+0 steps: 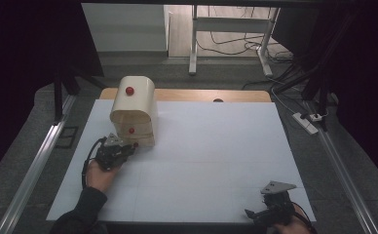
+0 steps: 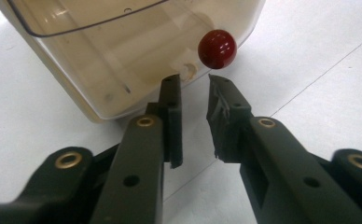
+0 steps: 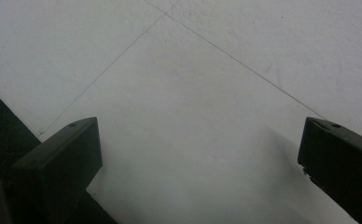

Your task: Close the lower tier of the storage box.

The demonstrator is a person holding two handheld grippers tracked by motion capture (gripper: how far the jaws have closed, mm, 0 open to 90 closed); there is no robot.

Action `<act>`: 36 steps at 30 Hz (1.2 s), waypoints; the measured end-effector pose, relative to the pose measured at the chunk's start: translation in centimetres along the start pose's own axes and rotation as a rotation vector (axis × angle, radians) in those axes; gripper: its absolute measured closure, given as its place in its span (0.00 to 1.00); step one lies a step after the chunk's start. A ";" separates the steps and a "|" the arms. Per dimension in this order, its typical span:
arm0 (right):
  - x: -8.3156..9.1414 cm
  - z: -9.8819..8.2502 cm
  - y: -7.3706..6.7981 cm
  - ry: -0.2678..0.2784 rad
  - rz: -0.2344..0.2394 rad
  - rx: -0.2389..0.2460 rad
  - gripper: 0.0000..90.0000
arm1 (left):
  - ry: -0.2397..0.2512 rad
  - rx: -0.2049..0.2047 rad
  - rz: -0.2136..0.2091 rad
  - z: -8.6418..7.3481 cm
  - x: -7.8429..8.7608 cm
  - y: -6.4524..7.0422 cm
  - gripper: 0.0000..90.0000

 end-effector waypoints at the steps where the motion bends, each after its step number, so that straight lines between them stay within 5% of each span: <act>1: 0.0 0.0 0.0 0.000 0.000 0.000 0.00 | 0.002 0.001 -0.002 0.0 0.1 0.0 0.80; 36: 0.0 0.0 0.0 0.003 -0.001 0.000 0.00 | 0.032 0.023 -0.079 -0.2 1.5 1.4 0.48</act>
Point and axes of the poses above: each handheld gripper's, and its own axes: x roughly backward along the jaws, z roughly out of its top, y roughly to its right, the point moved 6 cm from there along -x, roughly forward along the jaws, and after that the axes turned 12 degrees about x, right-handed, at the moved point
